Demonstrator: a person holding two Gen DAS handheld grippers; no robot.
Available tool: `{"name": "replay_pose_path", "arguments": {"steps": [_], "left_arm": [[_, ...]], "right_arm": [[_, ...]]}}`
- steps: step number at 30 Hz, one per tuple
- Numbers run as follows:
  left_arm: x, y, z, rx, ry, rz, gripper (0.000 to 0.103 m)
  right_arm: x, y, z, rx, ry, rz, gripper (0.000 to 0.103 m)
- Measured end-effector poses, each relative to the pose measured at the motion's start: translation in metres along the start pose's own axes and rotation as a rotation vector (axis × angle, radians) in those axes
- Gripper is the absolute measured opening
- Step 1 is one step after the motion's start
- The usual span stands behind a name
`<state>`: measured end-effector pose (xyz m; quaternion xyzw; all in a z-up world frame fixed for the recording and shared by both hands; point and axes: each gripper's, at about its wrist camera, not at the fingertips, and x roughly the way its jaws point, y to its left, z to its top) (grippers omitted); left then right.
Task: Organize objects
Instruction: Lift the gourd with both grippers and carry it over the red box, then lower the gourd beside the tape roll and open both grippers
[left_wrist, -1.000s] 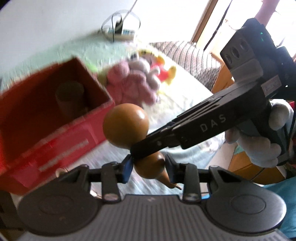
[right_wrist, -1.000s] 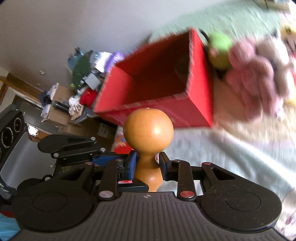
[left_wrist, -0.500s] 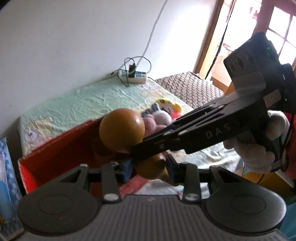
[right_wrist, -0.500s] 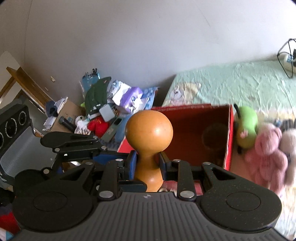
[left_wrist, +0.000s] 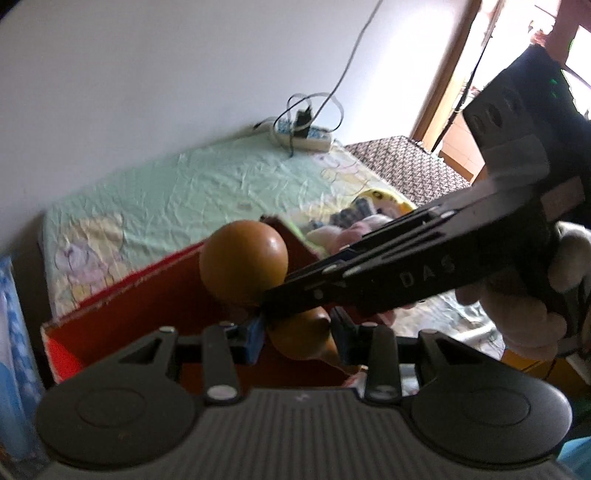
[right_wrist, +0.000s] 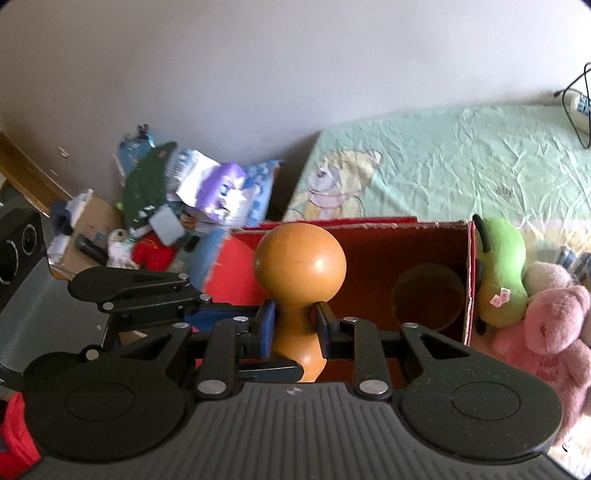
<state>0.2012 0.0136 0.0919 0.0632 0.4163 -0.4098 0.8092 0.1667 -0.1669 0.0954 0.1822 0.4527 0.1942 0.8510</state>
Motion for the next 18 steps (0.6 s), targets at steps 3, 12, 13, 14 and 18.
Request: {"name": "replay_pose_path", "arguments": {"steps": [3, 12, 13, 14, 18], "left_arm": [[0.024, 0.013, 0.000, -0.029, 0.038, -0.002, 0.037], [0.081, 0.049, -0.010, -0.087, 0.160, -0.017, 0.035], [0.086, 0.052, -0.011, -0.094, 0.169, -0.020, 0.035], [0.091, 0.053, -0.011, -0.099, 0.182, -0.019, 0.035], [0.106, 0.053, -0.012, -0.086, 0.230, 0.007, 0.035]], "right_arm": [[0.020, -0.009, 0.000, 0.027, 0.024, -0.007, 0.025], [0.070, -0.038, -0.005, 0.109, 0.102, -0.012, 0.009], [0.073, -0.041, -0.006, 0.128, 0.114, 0.005, 0.009], [0.077, -0.044, -0.007, 0.141, 0.121, 0.006, 0.009], [0.087, -0.050, -0.011, 0.143, 0.135, -0.024, 0.009]]}}
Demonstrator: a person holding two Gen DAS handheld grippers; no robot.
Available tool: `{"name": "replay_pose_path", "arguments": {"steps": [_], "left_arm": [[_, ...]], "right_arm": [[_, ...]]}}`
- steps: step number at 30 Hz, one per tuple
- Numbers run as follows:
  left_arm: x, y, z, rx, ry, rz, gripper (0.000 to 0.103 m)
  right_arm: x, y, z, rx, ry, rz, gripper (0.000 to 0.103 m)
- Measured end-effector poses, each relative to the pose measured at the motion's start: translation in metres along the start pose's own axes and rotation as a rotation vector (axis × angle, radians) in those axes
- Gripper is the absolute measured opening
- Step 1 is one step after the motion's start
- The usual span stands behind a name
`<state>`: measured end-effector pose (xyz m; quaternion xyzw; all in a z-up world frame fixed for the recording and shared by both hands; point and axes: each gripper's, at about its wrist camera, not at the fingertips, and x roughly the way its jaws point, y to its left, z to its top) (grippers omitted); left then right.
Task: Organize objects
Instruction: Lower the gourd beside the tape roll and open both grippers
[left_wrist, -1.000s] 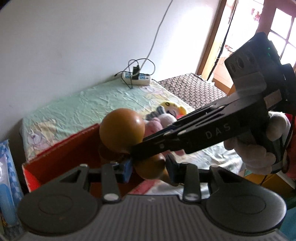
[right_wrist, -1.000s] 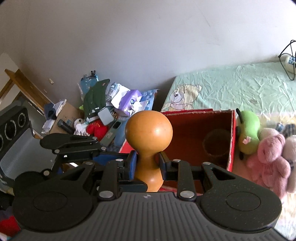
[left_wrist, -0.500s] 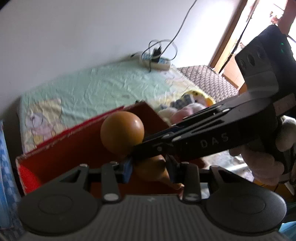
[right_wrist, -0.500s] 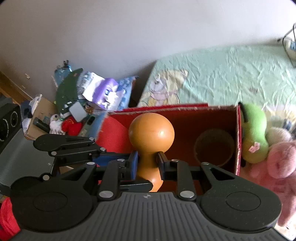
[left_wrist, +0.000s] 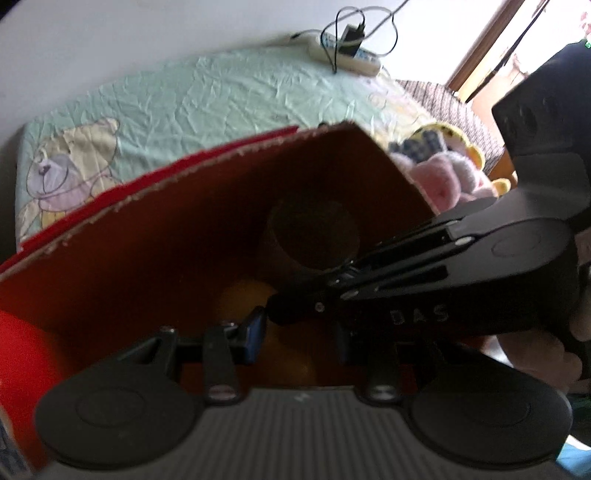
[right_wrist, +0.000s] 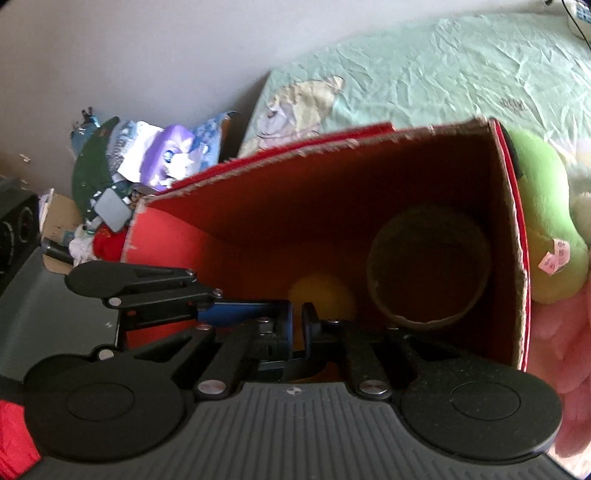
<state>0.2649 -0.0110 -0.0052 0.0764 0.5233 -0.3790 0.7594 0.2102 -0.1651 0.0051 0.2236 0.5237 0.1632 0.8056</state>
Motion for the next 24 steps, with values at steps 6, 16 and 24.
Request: {"name": "replay_pose_path", "arguments": {"steps": [6, 16, 24], "left_arm": [[-0.002, -0.002, -0.007, 0.018, 0.011, 0.038, 0.035], [-0.015, 0.015, -0.029, -0.051, 0.071, 0.068, 0.035], [0.012, 0.009, -0.018, -0.080, 0.170, 0.067, 0.036]], "right_arm": [[0.003, -0.002, -0.004, -0.016, 0.023, -0.012, 0.018], [0.031, 0.008, -0.003, -0.075, 0.157, -0.047, 0.025], [0.035, 0.007, -0.001, -0.050, 0.146, -0.112, 0.019]]}}
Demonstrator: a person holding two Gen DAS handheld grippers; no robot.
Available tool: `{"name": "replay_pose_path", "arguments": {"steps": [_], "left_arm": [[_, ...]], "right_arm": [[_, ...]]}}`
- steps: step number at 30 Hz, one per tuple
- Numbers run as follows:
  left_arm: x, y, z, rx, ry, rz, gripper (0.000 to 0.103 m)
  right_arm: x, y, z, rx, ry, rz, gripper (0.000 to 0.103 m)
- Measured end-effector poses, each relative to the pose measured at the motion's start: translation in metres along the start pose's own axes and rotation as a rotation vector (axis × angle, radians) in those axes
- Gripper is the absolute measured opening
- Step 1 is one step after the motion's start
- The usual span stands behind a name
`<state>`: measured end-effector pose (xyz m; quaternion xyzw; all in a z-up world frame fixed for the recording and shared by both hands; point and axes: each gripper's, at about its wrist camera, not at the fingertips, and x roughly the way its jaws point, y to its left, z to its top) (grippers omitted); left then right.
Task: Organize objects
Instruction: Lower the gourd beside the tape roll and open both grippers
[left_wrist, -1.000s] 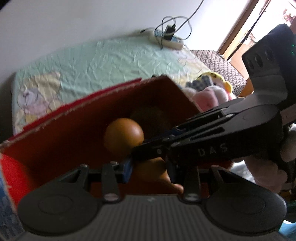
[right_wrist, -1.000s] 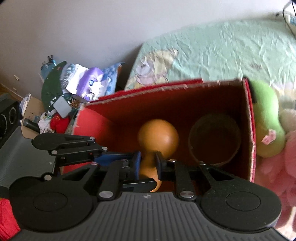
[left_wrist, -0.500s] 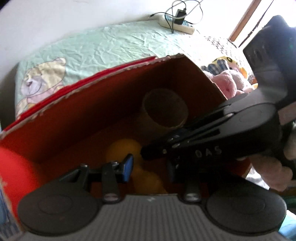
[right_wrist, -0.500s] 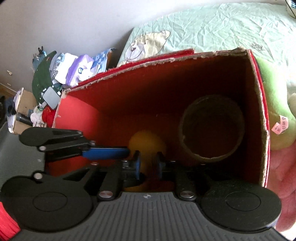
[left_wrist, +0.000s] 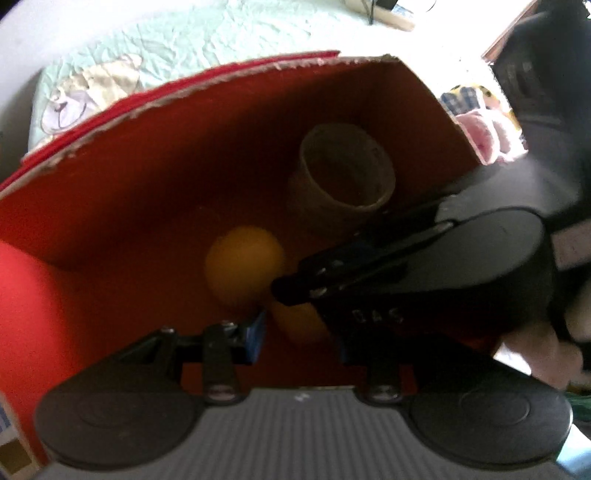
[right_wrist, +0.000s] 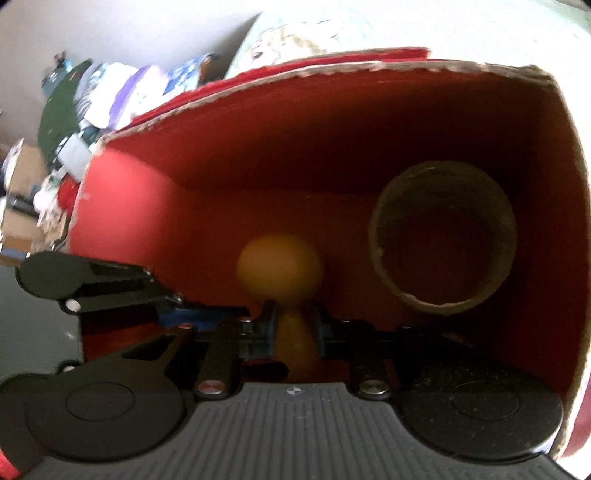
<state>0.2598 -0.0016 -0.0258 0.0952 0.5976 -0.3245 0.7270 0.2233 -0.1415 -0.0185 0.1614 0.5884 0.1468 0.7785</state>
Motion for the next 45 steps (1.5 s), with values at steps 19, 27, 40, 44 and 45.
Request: {"name": "replay_pose_path", "arguments": {"steps": [19, 27, 40, 44, 45], "left_arm": [[0.015, -0.019, 0.018, 0.076, -0.020, 0.117, 0.039], [0.008, -0.027, 0.010, 0.124, -0.071, 0.199, 0.039], [0.009, -0.056, 0.011, 0.116, -0.126, 0.297, 0.048], [0.011, -0.057, 0.011, 0.108, -0.117, 0.306, 0.048], [0.011, -0.057, 0.011, 0.106, -0.114, 0.306, 0.049]], "right_arm": [[-0.023, -0.020, -0.020, 0.138, -0.288, 0.102, 0.016], [-0.025, -0.018, -0.028, 0.129, -0.289, 0.101, 0.016], [-0.017, -0.010, -0.024, 0.117, -0.280, 0.083, 0.016], [-0.016, -0.008, -0.024, 0.110, -0.275, 0.071, 0.017], [-0.016, -0.008, -0.024, 0.107, -0.277, 0.069, 0.017]]}}
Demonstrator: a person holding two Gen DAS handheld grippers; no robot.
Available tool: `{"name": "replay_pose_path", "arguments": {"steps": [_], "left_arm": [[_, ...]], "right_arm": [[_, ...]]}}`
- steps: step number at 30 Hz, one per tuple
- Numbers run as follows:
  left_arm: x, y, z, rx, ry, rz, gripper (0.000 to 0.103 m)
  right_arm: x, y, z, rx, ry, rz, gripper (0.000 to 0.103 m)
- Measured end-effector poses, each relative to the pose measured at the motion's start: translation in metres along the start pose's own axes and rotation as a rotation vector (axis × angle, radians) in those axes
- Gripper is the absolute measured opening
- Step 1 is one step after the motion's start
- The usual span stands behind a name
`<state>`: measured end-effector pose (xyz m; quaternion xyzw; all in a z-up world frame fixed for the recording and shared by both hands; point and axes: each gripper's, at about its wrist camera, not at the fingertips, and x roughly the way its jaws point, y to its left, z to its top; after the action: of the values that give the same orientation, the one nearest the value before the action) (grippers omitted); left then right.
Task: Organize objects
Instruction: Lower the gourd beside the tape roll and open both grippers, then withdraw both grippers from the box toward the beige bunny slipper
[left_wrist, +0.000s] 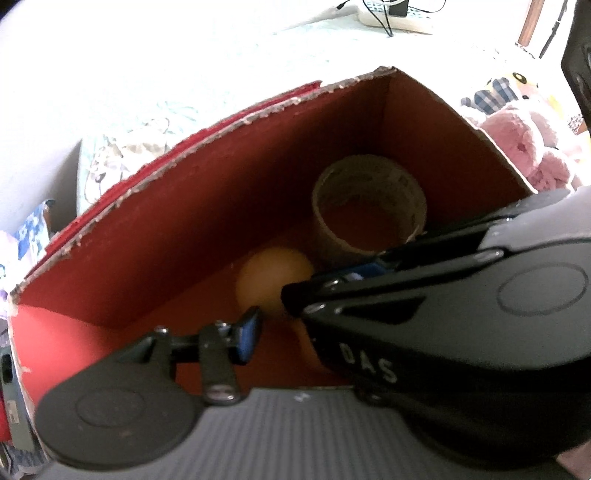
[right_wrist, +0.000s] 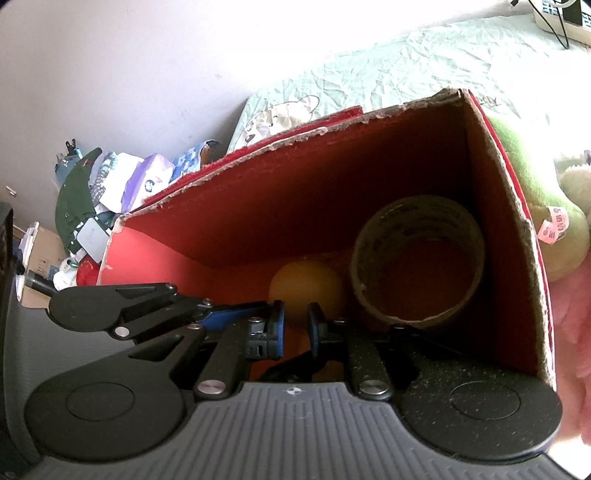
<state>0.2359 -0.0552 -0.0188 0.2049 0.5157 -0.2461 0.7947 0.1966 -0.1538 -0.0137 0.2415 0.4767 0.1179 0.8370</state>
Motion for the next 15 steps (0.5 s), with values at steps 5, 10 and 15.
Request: {"name": "replay_pose_path", "arguments": {"steps": [5, 10, 15], "left_arm": [[-0.0038, 0.0001, -0.0022, 0.005, -0.003, 0.012, 0.049], [-0.0053, 0.0043, -0.0013, 0.004, -0.005, 0.033, 0.049], [-0.0069, -0.0003, -0.0026, 0.003, -0.021, 0.060, 0.050]], "right_arm": [[0.0008, 0.0015, 0.0002, -0.007, -0.009, -0.002, 0.016], [0.0007, 0.0013, 0.0001, -0.006, -0.010, -0.003, 0.017], [0.0020, 0.0007, 0.0009, -0.002, -0.007, -0.010, 0.017]]}}
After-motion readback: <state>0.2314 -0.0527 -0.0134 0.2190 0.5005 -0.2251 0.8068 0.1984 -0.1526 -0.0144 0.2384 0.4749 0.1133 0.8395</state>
